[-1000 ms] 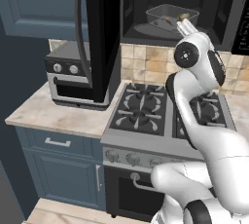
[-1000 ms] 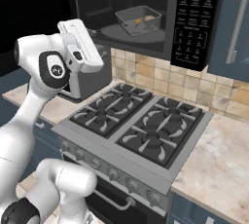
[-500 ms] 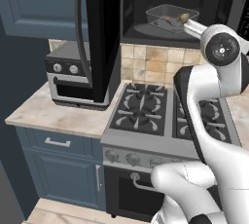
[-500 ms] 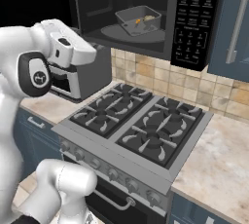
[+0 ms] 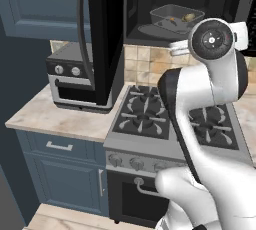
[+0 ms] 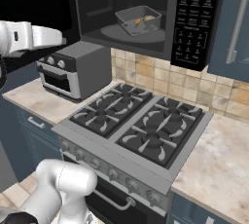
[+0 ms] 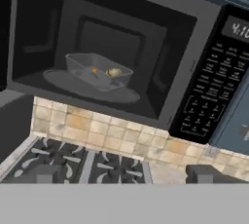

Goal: Place the tupperware containing the shrimp and mushroom meal in the microwave. Close the microwave door and press the start button to reheat the meal.

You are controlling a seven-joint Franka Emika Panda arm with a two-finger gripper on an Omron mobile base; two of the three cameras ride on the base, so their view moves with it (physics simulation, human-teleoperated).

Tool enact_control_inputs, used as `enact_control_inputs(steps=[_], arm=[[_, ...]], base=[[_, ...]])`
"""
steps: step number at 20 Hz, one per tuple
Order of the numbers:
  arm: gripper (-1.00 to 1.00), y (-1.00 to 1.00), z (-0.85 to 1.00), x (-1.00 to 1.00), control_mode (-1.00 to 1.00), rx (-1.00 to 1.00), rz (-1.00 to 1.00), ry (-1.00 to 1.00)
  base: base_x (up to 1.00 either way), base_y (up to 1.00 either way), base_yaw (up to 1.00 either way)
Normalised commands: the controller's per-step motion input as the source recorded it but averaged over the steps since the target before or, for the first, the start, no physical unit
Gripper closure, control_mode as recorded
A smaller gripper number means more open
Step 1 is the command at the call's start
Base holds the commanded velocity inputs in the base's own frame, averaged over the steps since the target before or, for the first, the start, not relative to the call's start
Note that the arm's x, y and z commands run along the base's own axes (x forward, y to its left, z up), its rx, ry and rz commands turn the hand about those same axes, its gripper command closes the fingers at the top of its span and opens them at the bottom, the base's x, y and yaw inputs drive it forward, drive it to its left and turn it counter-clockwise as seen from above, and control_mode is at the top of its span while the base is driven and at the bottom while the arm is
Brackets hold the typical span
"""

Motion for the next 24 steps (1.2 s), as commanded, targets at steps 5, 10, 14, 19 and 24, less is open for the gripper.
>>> enact_control_inputs(steps=[5, 10, 14, 19, 24], arm=[[-1.0, 0.66, -0.16, -0.3, -1.0, -0.45, 0.0, 0.06], [-1.0, 0.43, -0.42, -0.21, -1.0, -0.34, 0.0, -0.04], [-1.0, 0.41, -0.45, -0.14, -1.0, -0.24, 0.0, -0.12], [-1.0, 0.44, -0.07, -0.5, -1.0, -0.13, 0.02, -0.15], [-1.0, 0.43, 0.0, -0.57, -1.0, -0.09, 0.04, -0.05]], base=[[0.0, 0.0, 0.0], [0.0, 0.0, 0.0], [0.0, 0.0, 0.0], [0.0, 0.0, 0.0], [0.0, 0.0, 0.0]])
